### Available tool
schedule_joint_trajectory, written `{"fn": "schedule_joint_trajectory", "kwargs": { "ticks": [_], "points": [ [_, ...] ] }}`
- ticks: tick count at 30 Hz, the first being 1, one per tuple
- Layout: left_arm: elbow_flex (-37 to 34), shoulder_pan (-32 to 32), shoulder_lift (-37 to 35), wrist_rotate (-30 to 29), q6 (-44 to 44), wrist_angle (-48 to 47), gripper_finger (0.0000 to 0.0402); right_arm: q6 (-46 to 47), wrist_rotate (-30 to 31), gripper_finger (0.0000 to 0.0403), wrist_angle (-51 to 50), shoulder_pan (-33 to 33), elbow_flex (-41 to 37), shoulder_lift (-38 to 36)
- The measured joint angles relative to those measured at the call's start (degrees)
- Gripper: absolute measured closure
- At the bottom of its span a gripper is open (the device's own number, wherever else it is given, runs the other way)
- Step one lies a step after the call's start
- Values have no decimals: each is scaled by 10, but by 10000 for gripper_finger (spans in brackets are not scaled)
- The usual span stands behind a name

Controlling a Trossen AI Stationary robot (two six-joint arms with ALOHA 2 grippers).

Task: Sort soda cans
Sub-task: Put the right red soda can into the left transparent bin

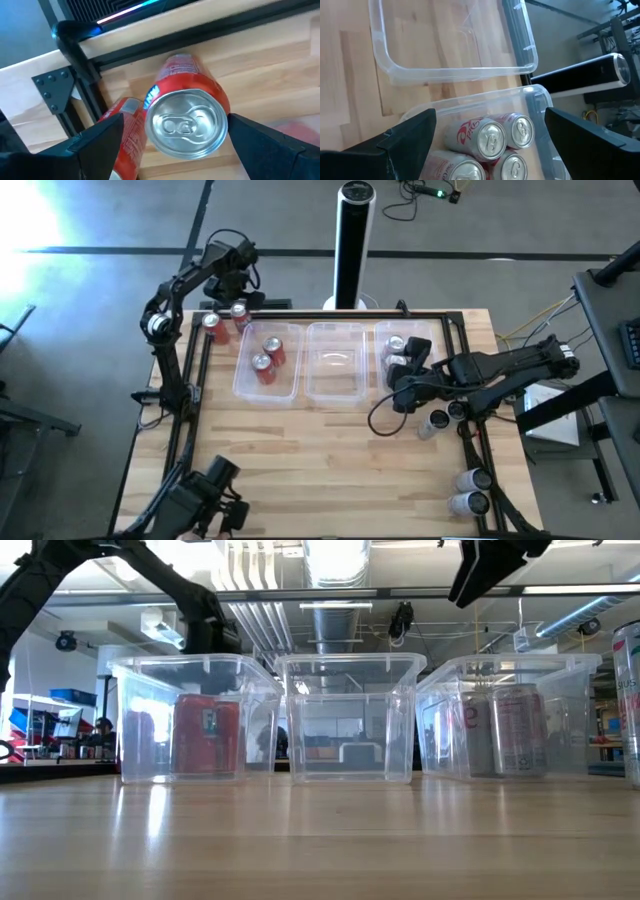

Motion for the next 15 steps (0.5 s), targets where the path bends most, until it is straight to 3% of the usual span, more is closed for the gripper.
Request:
{"fn": "schedule_joint_trajectory", "kwargs": {
  "ticks": [15],
  "points": [
    [-86, -2, 0, 15, 36, 42, 79, -3, -4, 35, 0, 0, -3, 0]
  ]
}}
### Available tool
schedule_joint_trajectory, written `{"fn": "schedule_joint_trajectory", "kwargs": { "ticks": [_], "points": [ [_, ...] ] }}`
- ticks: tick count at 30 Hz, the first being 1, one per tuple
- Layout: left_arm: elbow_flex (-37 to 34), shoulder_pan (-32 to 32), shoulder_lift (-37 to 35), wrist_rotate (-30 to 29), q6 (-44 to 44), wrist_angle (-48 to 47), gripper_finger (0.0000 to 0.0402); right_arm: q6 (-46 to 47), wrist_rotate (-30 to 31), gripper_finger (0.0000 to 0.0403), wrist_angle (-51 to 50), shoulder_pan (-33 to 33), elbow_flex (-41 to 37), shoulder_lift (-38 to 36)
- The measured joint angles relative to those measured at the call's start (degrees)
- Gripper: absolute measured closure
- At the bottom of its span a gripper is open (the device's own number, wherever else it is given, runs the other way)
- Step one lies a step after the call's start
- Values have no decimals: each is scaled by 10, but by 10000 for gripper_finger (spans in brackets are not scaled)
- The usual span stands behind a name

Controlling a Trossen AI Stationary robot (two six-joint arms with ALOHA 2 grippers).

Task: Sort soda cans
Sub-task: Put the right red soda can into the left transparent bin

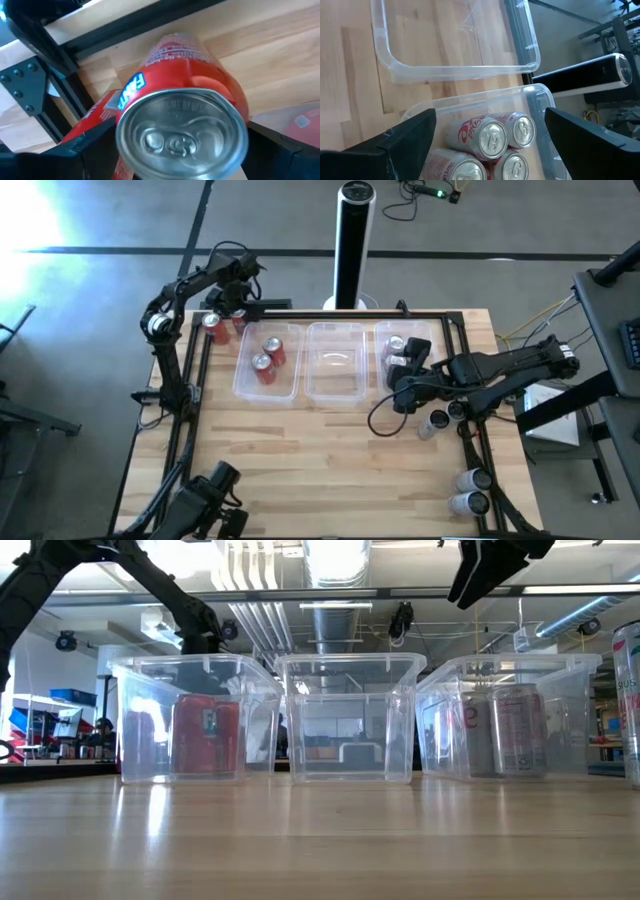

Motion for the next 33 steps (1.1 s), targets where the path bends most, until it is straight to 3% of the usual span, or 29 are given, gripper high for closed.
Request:
{"fn": "schedule_joint_trajectory", "kwargs": {
  "ticks": [16, 27, 33],
  "points": [
    [-13, 0, -2, -9, 19, 51, 100, -10, 0, 35, 1, 0, 0, 0],
    [0, 0, 0, -8, 13, 71, 56, -8, 0, 35, -1, 0, 3, 0],
    [0, 1, 1, 15, 0, 62, 56, -11, 0, 35, 0, 0, 3, 0]
  ]
}}
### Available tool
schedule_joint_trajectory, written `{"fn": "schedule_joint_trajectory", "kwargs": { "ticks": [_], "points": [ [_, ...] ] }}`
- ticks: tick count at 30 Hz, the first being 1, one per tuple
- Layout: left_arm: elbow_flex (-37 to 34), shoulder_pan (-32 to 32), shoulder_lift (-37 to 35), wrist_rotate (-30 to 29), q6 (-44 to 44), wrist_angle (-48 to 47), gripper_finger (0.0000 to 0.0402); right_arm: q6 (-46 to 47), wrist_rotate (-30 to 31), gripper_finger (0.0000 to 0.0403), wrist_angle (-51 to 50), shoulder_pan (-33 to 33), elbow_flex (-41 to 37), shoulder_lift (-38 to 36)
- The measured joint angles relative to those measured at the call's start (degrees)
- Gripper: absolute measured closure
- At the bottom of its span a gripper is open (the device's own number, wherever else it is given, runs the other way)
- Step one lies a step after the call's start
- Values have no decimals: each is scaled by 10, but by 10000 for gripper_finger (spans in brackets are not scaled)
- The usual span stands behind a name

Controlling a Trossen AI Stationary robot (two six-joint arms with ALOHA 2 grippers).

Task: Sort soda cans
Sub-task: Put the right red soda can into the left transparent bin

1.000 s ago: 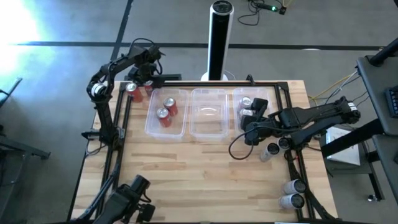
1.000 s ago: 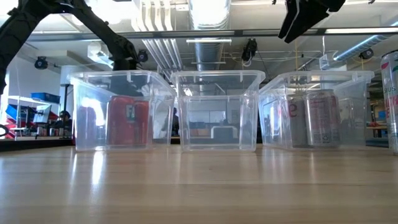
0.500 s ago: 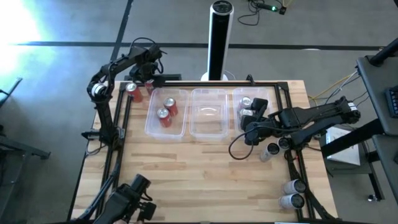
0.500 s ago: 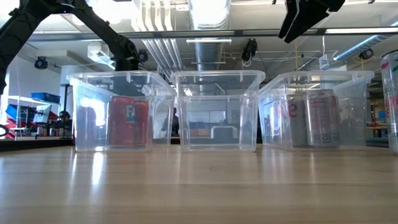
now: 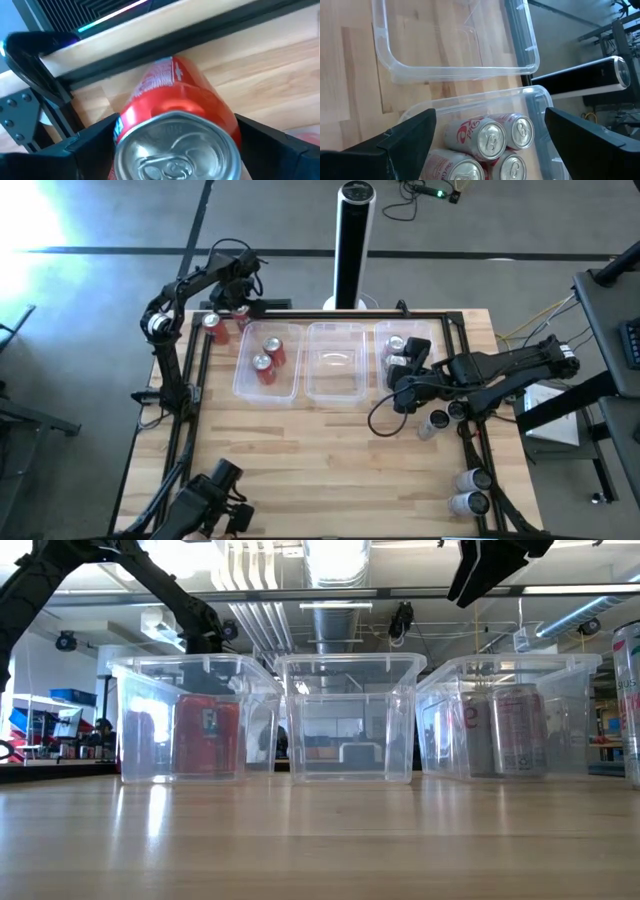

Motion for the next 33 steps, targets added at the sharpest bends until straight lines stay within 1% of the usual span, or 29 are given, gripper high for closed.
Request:
{"fn": "schedule_joint_trajectory", "kwargs": {
  "ticks": [3, 8, 11, 13, 20, 24, 27, 30, 33],
  "points": [
    [0, 0, 0, -2, 7, 2, 72, -1, 0, 35, 0, 0, 0, 0],
    [0, -2, 0, -12, 13, 6, 116, 5, 0, 35, 0, 0, 0, 0],
    [2, -6, -7, -21, 32, 2, 117, 1, 1, 35, 0, 0, 0, -1],
    [23, -7, -17, -24, 36, -15, 117, -7, 6, 35, 1, 0, 0, -3],
    [141, -21, -70, -30, 36, -75, 117, -10, 6, 35, 0, 0, 3, -12],
    [187, -50, -124, -10, 47, -73, 117, -7, 19, 35, 0, 0, 0, -17],
    [200, -81, -162, 14, 54, -63, 117, -3, 26, 35, 4, 0, 0, -19],
    [199, -129, -207, 19, 57, -52, 117, -10, 26, 35, 27, 0, 0, -20],
    [168, -200, -256, 24, 74, -39, 117, -27, 25, 35, 66, 0, 0, -19]
  ]
}}
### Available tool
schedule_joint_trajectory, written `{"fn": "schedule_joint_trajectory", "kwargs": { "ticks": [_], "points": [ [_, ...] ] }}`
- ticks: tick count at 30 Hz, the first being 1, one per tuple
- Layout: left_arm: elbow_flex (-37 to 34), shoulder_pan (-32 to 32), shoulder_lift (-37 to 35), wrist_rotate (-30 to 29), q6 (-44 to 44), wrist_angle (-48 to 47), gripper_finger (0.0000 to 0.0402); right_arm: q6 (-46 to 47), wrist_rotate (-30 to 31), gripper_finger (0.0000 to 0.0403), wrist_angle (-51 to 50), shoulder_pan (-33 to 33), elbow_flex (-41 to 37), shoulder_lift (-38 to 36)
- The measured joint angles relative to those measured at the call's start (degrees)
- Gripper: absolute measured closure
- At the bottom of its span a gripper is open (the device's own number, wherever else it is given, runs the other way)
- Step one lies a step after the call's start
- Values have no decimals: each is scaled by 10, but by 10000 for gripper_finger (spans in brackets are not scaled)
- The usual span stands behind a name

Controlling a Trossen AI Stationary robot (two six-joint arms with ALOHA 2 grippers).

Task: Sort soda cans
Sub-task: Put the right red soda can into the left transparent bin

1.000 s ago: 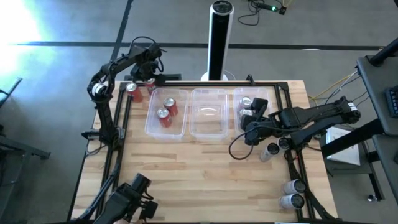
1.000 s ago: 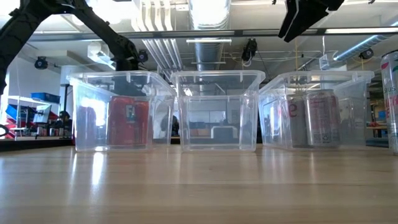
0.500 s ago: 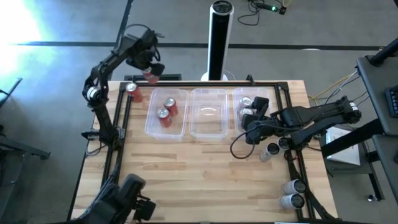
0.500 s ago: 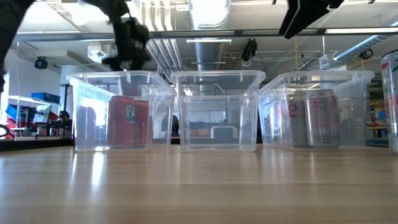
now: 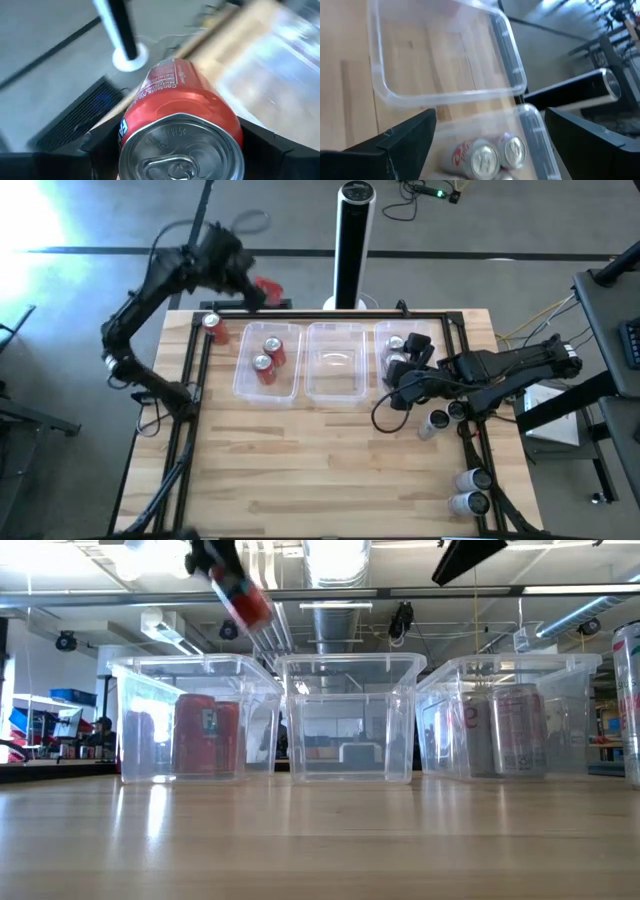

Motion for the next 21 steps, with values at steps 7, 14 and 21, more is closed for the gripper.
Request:
{"fn": "schedule_joint_trajectory", "kwargs": {
  "ticks": [7, 14, 21],
  "points": [
    [-89, -239, -84, -8, 24, 53, 117, -17, -8, 35, 28, 0, 14, 0],
    [-175, -389, -106, -114, -26, 59, 117, 18, -10, 35, 18, 0, 18, 0],
    [-243, -360, -104, -133, -56, 61, 117, 17, -10, 35, 6, -1, 18, 0]
  ]
}}
